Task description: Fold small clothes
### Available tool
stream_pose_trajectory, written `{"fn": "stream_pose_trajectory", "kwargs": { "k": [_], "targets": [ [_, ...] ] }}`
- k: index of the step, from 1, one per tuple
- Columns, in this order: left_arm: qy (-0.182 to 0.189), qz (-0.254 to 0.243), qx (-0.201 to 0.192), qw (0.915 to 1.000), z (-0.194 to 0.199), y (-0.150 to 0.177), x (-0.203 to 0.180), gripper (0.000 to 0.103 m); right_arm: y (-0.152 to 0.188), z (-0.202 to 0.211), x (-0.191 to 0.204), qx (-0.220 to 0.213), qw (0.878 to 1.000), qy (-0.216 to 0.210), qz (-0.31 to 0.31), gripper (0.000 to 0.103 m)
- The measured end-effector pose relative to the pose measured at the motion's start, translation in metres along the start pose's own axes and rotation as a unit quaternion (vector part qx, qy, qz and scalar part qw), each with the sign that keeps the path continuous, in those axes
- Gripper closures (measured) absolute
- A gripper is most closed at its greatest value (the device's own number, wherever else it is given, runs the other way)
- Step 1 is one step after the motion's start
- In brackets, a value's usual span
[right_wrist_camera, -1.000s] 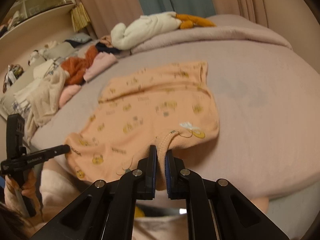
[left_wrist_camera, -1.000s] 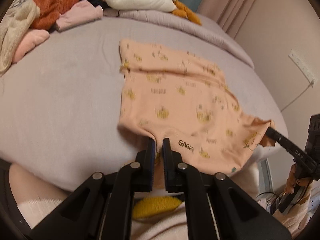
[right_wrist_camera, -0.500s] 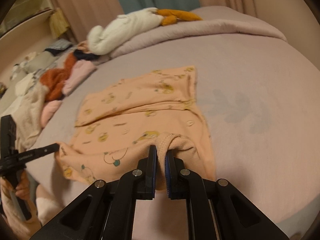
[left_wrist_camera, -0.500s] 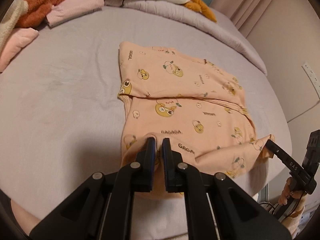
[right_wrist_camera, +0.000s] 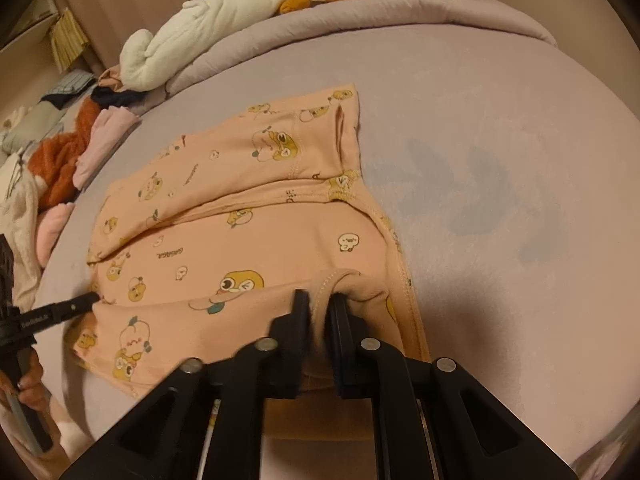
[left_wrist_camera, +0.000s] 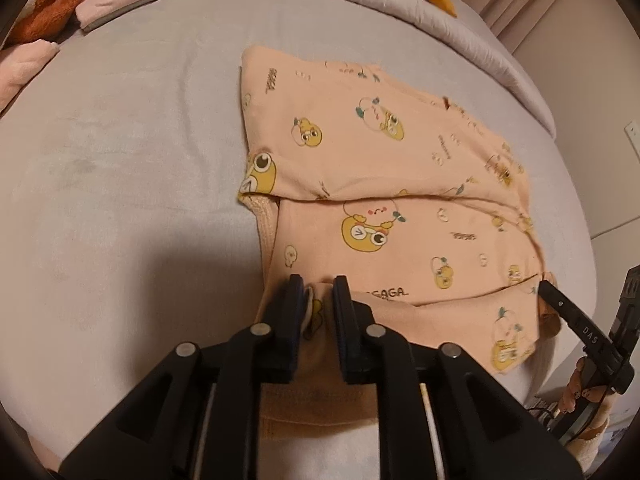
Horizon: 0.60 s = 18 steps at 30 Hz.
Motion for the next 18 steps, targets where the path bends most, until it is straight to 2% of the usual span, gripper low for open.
{"fn": "stream_pose_trajectory", "kwargs": {
  "k": [1, 3, 4, 5, 7, 8, 10, 13, 17, 18],
  "targets": [
    [0.002, -0.001, -0.005, 1.0000, 0.005, 0.001, -0.002, 0.083, 0.000, 0.006, 0.000, -0.001, 1.000, -0.002, 0.003, 0.093],
    [0.008, -0.008, -0.020, 0.9997, 0.021, 0.004, -0.005, 0.068, -0.003, 0.013, 0.001, 0.000, 1.000, -0.001, 0.011, 0.091],
    [0.012, -0.011, -0.027, 0.9995, 0.029, 0.005, -0.006, 0.057, -0.003, 0.021, 0.002, -0.005, 1.000, 0.002, 0.015, 0.087],
    [0.018, -0.016, -0.037, 0.9990, 0.039, 0.007, -0.007, 0.054, -0.003, 0.026, 0.003, -0.009, 1.000, 0.003, 0.019, 0.083],
    [0.029, -0.018, -0.041, 0.9986, 0.048, 0.011, -0.010, 0.054, -0.001, 0.035, 0.007, -0.016, 0.999, -0.002, 0.028, 0.060],
    [0.037, -0.016, -0.037, 0.9985, 0.051, 0.014, -0.011, 0.054, -0.001, 0.038, 0.009, -0.019, 0.999, -0.006, 0.030, 0.057],
    [0.063, -0.014, -0.023, 0.9977, 0.052, 0.021, -0.014, 0.055, 0.003, 0.042, 0.014, -0.016, 0.999, -0.021, 0.036, 0.056],
    [0.063, -0.016, -0.005, 0.9978, 0.048, 0.033, -0.019, 0.057, 0.008, 0.032, 0.027, -0.001, 0.998, -0.025, 0.052, 0.056],
    [0.055, -0.027, 0.021, 0.9979, 0.039, 0.048, -0.027, 0.076, 0.020, 0.021, 0.042, 0.026, 0.997, -0.027, 0.073, 0.056],
    [0.055, -0.029, 0.024, 0.9978, 0.040, 0.052, -0.026, 0.076, 0.023, 0.022, 0.044, 0.027, 0.996, -0.029, 0.074, 0.056]
  ]
}}
Point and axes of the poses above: each gripper's, at about its wrist camera, not at the fingertips, and z roughly against the way its jaws point, x to its left, y to its underside, the point moved 3 cm from there along -z, roughly the way its jaws point, and after that the axes turned 1 degree about x, right-handed, at the moved point
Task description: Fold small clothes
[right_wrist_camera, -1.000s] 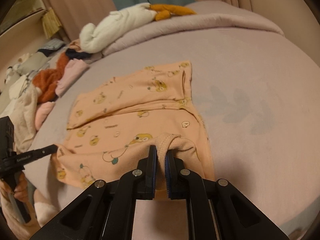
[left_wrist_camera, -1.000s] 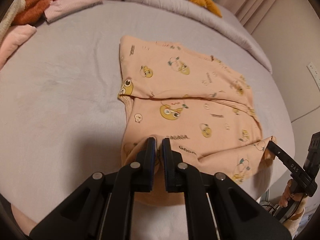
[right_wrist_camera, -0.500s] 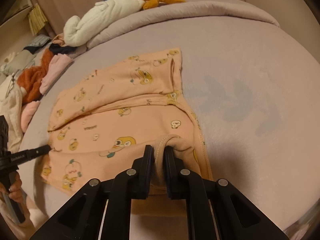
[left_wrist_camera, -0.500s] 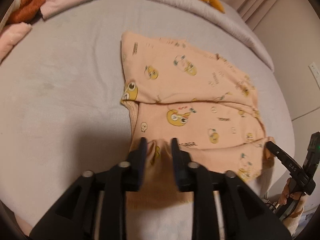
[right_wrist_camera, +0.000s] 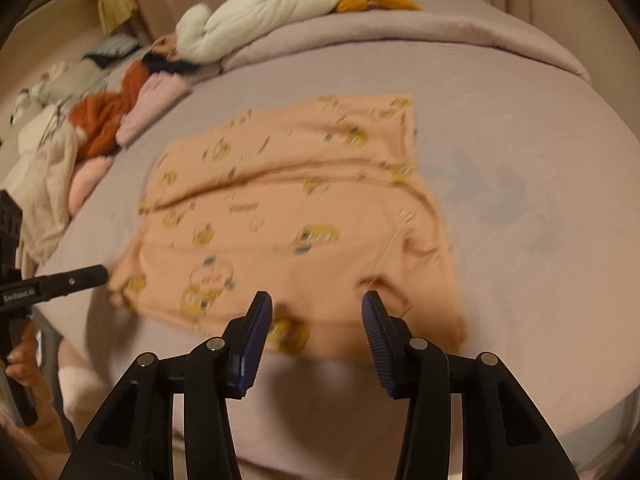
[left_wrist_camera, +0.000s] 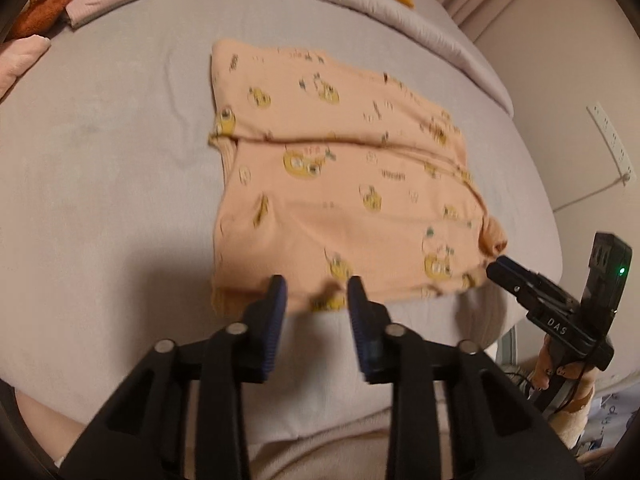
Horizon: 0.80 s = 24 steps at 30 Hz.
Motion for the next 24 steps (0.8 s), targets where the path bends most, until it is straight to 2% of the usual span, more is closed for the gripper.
{"fn": "stream_pose_trajectory", "kwargs": {
  "k": [7, 13, 16, 20, 24],
  "targets": [
    [0.013, -0.021, 0.023, 0.9994, -0.017, 0.013, -0.014, 0.077, 0.013, -0.003, 0.009, 0.020, 0.999, -0.030, 0.003, 0.056],
    [-0.006, -0.022, 0.035, 0.9991, -0.042, 0.003, -0.011, 0.077, 0.015, -0.019, 0.006, 0.034, 0.999, -0.035, -0.016, 0.057],
    [-0.003, -0.019, 0.022, 0.9996, -0.042, -0.008, -0.009, 0.077, 0.008, -0.024, 0.007, 0.030, 0.999, -0.033, -0.012, 0.057],
    [-0.018, -0.024, -0.005, 0.9995, -0.040, -0.027, -0.008, 0.076, -0.004, -0.026, 0.006, 0.016, 0.999, -0.034, -0.007, 0.057],
    [-0.036, -0.019, -0.012, 0.9991, -0.049, -0.045, -0.004, 0.076, -0.020, -0.029, 0.002, -0.001, 1.000, -0.025, -0.004, 0.057]
  ]
}}
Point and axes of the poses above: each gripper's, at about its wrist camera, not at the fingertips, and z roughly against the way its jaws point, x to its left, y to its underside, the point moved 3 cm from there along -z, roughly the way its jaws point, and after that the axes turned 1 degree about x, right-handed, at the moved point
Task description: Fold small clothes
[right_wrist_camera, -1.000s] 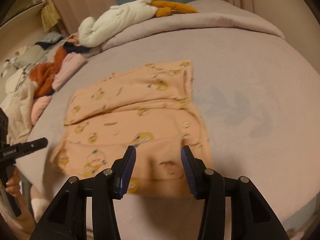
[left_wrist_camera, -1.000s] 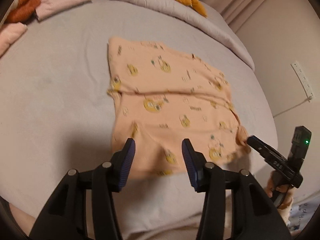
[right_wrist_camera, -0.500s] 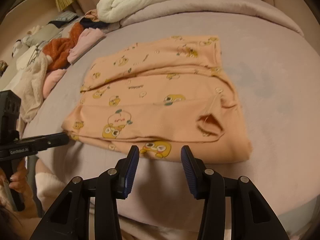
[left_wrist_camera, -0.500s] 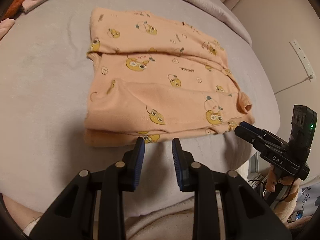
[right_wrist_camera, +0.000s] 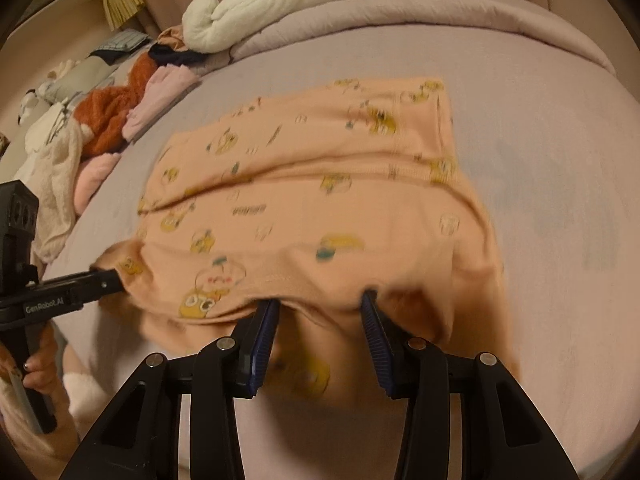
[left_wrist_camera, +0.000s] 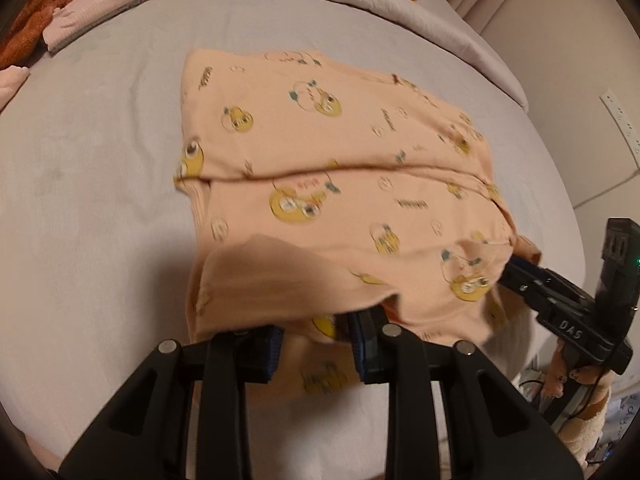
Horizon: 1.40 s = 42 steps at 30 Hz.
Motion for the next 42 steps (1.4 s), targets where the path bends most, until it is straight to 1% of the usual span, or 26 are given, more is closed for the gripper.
{"fn": "stream_pose_trajectory", "kwargs": {
  "k": [4, 7, 8, 10, 12, 13, 14, 15, 16, 17, 18, 20, 21, 22, 26, 30, 34, 37, 38, 40, 42],
  "targets": [
    [-0.007, 0.013, -0.005, 0.9999, -0.002, -0.013, 0.005, 0.076, -0.017, -0.001, -0.005, -0.018, 1.000, 0.006, -0.006, 0.057],
    [-0.017, 0.013, -0.017, 0.9996, 0.001, -0.023, 0.006, 0.076, -0.025, -0.002, -0.009, -0.029, 0.999, 0.016, -0.010, 0.057],
    [-0.021, 0.013, -0.021, 0.9995, 0.003, -0.026, 0.006, 0.074, -0.028, -0.003, -0.011, -0.031, 0.999, 0.018, -0.014, 0.057],
    [-0.025, 0.012, -0.026, 0.9993, 0.006, -0.030, 0.006, 0.073, -0.033, -0.004, -0.015, -0.036, 0.999, 0.028, -0.018, 0.057],
    [-0.029, 0.013, -0.030, 0.9990, 0.009, -0.032, 0.008, 0.070, -0.038, -0.002, -0.019, -0.043, 0.998, 0.041, -0.022, 0.057],
    [-0.032, 0.014, -0.033, 0.9989, 0.011, -0.033, 0.009, 0.064, -0.039, 0.000, -0.021, -0.046, 0.998, 0.044, -0.024, 0.057],
    [-0.035, 0.015, -0.037, 0.9986, 0.013, -0.034, 0.010, 0.056, -0.041, 0.003, -0.024, -0.051, 0.997, 0.046, -0.028, 0.057],
    [-0.038, 0.015, -0.041, 0.9983, 0.016, -0.035, 0.011, 0.051, -0.042, 0.007, -0.027, -0.056, 0.997, 0.047, -0.033, 0.057],
    [-0.042, 0.015, -0.046, 0.9980, 0.019, -0.035, 0.013, 0.043, -0.042, 0.011, -0.030, -0.060, 0.997, 0.045, -0.036, 0.057],
    [-0.046, 0.013, -0.054, 0.9974, 0.022, -0.035, 0.015, 0.039, -0.042, 0.016, -0.034, -0.062, 0.996, 0.046, -0.040, 0.057],
    [-0.052, 0.011, -0.058, 0.9969, 0.024, -0.036, 0.017, 0.038, -0.042, 0.019, -0.037, -0.063, 0.996, 0.051, -0.043, 0.057],
    [-0.059, 0.010, -0.063, 0.9963, 0.025, -0.035, 0.022, 0.036, -0.041, 0.023, -0.044, -0.061, 0.995, 0.063, -0.045, 0.048],
    [-0.060, 0.010, -0.063, 0.9962, 0.024, -0.035, 0.025, 0.035, -0.040, 0.026, -0.047, -0.062, 0.995, 0.067, -0.045, 0.040],
    [-0.059, 0.012, -0.062, 0.9963, 0.023, -0.034, 0.028, 0.035, -0.038, 0.029, -0.051, -0.063, 0.995, 0.068, -0.047, 0.038],
    [-0.048, 0.032, -0.046, 0.9973, 0.013, -0.027, 0.042, 0.035, -0.029, 0.025, -0.060, -0.047, 0.996, 0.055, -0.058, 0.038],
    [-0.044, 0.039, -0.034, 0.9977, 0.004, -0.024, 0.047, 0.036, -0.022, 0.012, -0.063, -0.026, 0.996, 0.048, -0.064, 0.038],
    [-0.044, 0.033, -0.032, 0.9980, 0.003, -0.024, 0.046, 0.036, -0.026, 0.005, -0.060, -0.024, 0.998, 0.034, -0.056, 0.038],
    [-0.030, 0.033, -0.042, 0.9981, 0.012, -0.024, 0.046, 0.035, -0.030, 0.000, -0.058, -0.021, 0.998, 0.039, -0.048, 0.038],
    [-0.029, 0.031, -0.046, 0.9980, 0.016, -0.024, 0.047, 0.035, -0.030, -0.001, -0.058, -0.022, 0.998, 0.039, -0.044, 0.039],
    [-0.034, 0.027, -0.052, 0.9977, 0.023, -0.024, 0.048, 0.035, -0.031, -0.005, -0.059, -0.020, 0.998, 0.038, -0.044, 0.051],
    [-0.038, 0.024, -0.057, 0.9974, 0.030, -0.023, 0.050, 0.035, -0.033, -0.007, -0.061, -0.018, 0.998, 0.036, -0.046, 0.059]
  ]
}}
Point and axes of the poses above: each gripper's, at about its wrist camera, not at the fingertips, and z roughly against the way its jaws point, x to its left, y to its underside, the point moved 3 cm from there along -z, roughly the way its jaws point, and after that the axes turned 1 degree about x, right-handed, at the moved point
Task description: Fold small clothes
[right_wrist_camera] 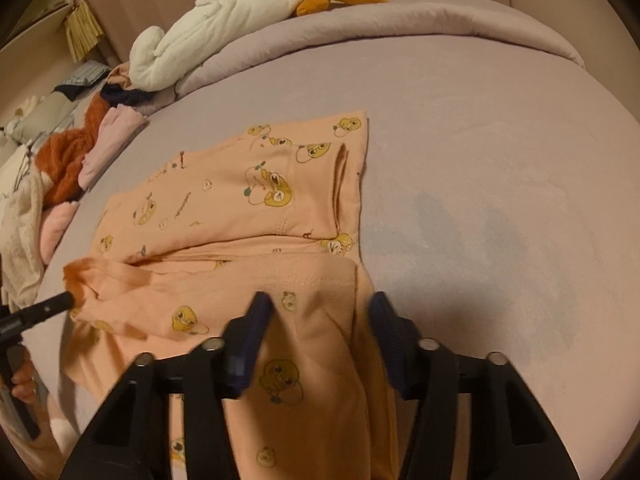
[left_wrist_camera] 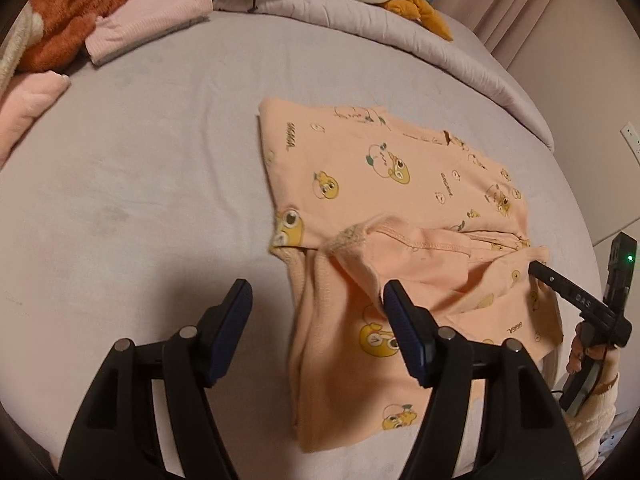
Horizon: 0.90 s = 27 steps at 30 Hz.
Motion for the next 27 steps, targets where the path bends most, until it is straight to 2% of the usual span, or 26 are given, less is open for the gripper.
{"fn": "stream_pose_trajectory", "kwargs": {
  "k": [3, 6, 9, 13, 21, 25, 27],
  "targets": [
    [0.005, -0.003, -0.001, 1.0000, 0.001, 0.001, 0.001, 0.035, -0.001, 0.000, -0.001, -0.005, 1.000, -0.001, -0.003, 0.079],
    [0.000, -0.011, 0.008, 0.9999, -0.008, 0.002, -0.003, 0.037, 0.000, 0.005, -0.002, -0.014, 1.000, 0.000, -0.008, 0.089],
    [0.011, -0.020, 0.019, 0.9996, -0.023, 0.000, -0.010, 0.037, 0.000, 0.012, -0.003, -0.024, 1.000, 0.002, -0.013, 0.091],
    [0.002, -0.035, 0.028, 0.9990, -0.035, -0.007, -0.017, 0.037, -0.001, 0.021, -0.005, -0.039, 0.999, 0.004, -0.024, 0.093],
    [0.027, -0.036, 0.006, 0.9990, -0.015, -0.012, -0.019, 0.037, -0.006, 0.019, -0.010, -0.045, 0.998, 0.007, -0.046, 0.093],
    [0.036, -0.035, 0.007, 0.9987, -0.012, -0.009, -0.013, 0.037, -0.004, 0.018, -0.009, -0.044, 0.998, 0.015, -0.047, 0.093],
    [0.030, -0.036, 0.012, 0.9988, -0.018, -0.009, -0.013, 0.038, -0.003, 0.017, -0.010, -0.042, 0.998, 0.014, -0.050, 0.093]
  ]
}}
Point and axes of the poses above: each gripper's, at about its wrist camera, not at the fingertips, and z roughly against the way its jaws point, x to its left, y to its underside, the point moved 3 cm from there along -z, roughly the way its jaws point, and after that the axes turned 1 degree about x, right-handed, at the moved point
